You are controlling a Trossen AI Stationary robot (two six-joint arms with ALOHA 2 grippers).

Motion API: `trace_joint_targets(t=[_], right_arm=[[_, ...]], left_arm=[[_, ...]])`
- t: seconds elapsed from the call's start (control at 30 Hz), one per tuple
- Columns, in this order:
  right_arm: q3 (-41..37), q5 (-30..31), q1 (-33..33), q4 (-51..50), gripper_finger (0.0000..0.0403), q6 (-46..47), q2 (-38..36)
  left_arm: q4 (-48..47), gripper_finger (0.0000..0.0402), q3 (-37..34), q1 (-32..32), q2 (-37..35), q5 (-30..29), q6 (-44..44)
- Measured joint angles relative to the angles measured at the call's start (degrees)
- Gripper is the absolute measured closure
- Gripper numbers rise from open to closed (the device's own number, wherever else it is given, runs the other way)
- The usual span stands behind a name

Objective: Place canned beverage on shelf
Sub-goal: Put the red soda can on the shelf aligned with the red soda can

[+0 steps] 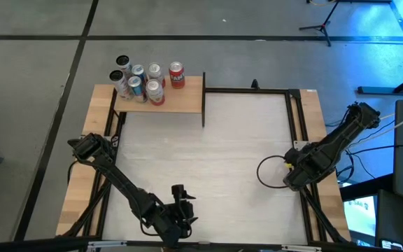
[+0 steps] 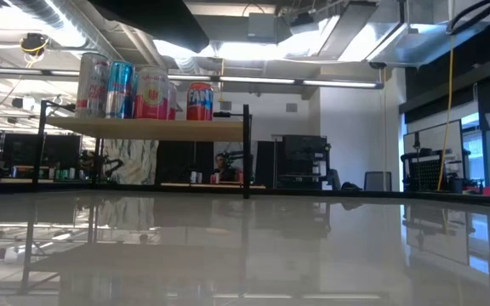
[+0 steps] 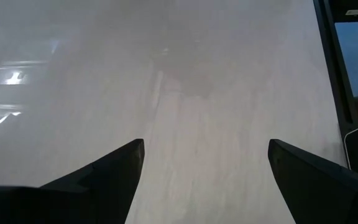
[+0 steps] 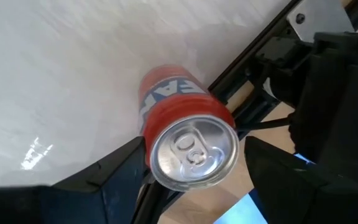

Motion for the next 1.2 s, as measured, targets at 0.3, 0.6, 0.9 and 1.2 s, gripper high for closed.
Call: trace_joint_targets(t=[0.3, 0.6, 0.9, 1.2], right_arm=[[-1.74, -0.81, -0.02, 1.94, 0.0091, 0.32, 0.02], [-6.33, -3.37, -0.02, 4.12, 0.0042, 0.14, 0.00], [-8.64, -4.87, -0.02, 11.19, 0.0070, -2.28, 0.02], [-8.46, -2.91, 0.00, 12.55, 0.0117, -6.20, -0.09]], left_arm=[[0.00, 0.0070, 0.00, 0.00, 0.00, 0.00, 0.00], [0.01, 0.0070, 0.00, 0.00, 0.00, 0.00, 0.00], [0.00, 0.0070, 0.00, 0.00, 0.00, -0.01, 0.00], [0.75, 0.0070, 0.00, 0.11, 0.00, -0.01, 0.00]])
